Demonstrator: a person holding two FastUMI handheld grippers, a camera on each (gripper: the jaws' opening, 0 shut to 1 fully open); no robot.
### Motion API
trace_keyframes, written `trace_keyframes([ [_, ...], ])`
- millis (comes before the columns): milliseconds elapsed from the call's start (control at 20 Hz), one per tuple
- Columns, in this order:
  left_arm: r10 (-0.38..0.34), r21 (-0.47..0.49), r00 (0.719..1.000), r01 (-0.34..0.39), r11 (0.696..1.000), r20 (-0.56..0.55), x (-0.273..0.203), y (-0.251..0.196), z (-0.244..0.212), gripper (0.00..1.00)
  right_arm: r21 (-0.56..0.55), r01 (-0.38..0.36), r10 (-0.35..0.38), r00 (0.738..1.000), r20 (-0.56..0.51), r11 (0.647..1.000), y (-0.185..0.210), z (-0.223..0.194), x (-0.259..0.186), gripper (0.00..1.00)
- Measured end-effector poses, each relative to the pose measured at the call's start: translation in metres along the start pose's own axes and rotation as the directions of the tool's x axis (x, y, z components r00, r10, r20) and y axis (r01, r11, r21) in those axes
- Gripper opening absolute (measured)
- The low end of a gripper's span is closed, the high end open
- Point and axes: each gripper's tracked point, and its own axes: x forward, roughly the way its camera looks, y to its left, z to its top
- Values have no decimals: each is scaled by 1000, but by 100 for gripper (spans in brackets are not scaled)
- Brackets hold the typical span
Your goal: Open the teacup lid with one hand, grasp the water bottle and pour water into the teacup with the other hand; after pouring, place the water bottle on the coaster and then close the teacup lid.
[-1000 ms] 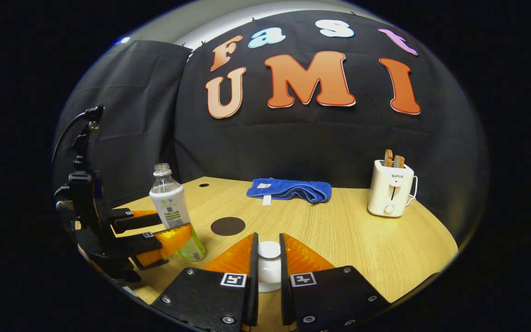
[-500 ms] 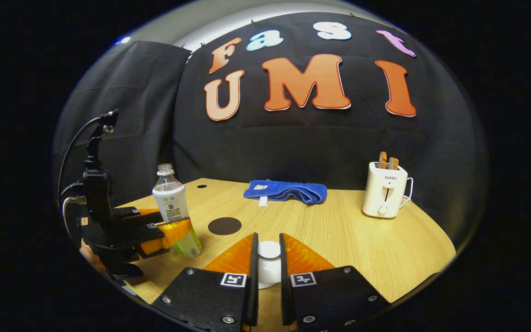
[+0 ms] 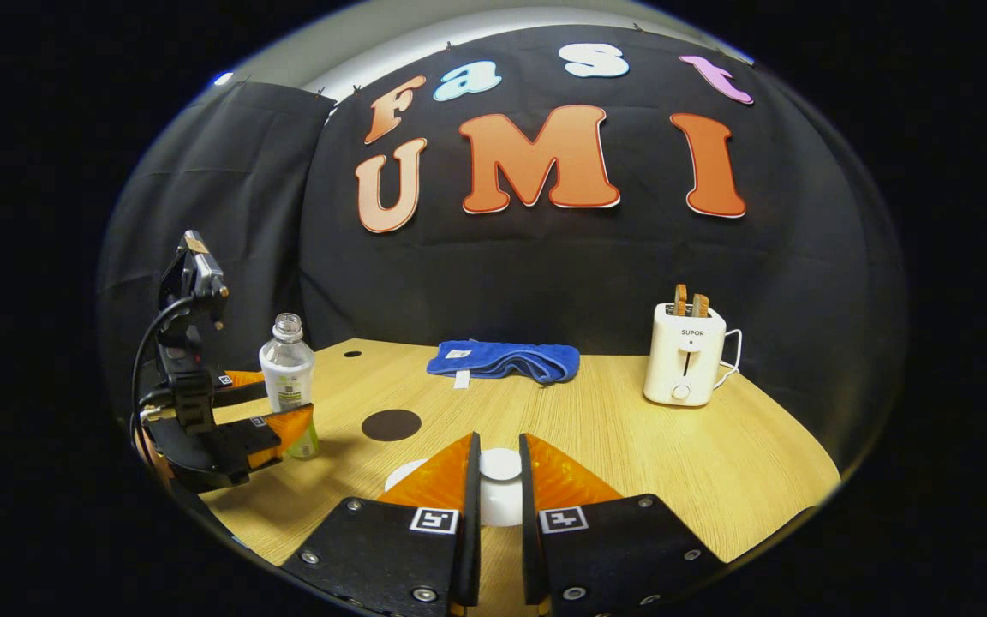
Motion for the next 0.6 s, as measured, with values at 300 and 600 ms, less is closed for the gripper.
trace_keyframes([
  [300,-21,159,1000,20,987,7,3,-16,-2,67,-37,22,-23,999,-26,999,-8,-15,6,20],
  [600,-26,445,998,-3,895,59,2,-31,12,66,-31,44,-44,999,-7,999,-22,-5,1,20],
])
